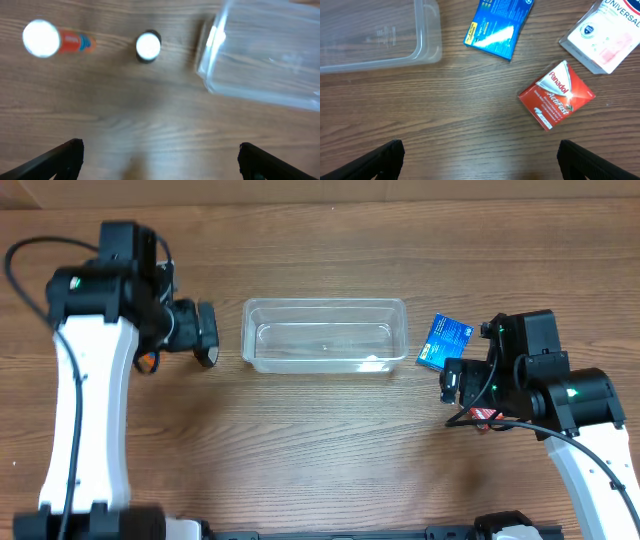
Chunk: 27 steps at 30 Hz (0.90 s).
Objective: Pack container
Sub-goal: 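Reach the left gripper to the dark brown bottle and grasp it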
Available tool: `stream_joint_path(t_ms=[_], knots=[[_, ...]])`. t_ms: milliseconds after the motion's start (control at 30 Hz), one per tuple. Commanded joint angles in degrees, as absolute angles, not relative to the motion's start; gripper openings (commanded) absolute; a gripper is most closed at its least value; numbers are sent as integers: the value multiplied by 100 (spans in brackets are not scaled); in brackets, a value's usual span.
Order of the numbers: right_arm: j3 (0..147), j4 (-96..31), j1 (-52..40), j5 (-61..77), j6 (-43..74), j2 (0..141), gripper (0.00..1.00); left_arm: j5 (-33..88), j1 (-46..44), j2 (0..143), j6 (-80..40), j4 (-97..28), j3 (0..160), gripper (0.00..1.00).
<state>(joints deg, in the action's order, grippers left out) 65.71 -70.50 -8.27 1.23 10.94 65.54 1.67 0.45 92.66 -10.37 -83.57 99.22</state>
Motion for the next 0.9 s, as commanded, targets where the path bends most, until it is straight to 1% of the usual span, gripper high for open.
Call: stream_joint_path(t_ms=[0,200,500,533,567,600,633,700,767,867], knots=[[6753,-7017,-790,71,1157,6539,100,-62,93,10012,-1033,-8084,10099,100],[6753,-7017,-790,71,1157,6539,100,-73,110,10960,-930,-7623,10099,100],[6753,-7019,-790,71,1157,6539,100,-213,115,11778,-895,-7159,10099,100],[6753,-7019,-790,71,1157,6539,100,-213,115,11826,-895,-7124,10099,97],[6753,-7019,-790,71,1157,6539,100,-211,115,11843,-897,-7113,10099,91],[6753,-7019,-790,71,1157,6539,100,-213,115,11852,-895,-7111,10099,81],[6753,-7017,-790,71,1157,6539,100,-213,115,11850,-895,-7129,10099,77],[6753,-7017,-790,71,1157,6539,100,-211,115,11850,-895,-7185,10099,71],[6753,-7017,-790,71,1157,6539,100,-213,115,11850,-897,-7310,10099,63],[6753,-7017,-790,71,1157,6539,100,-213,115,11850,-897,-7459,10097,59]])
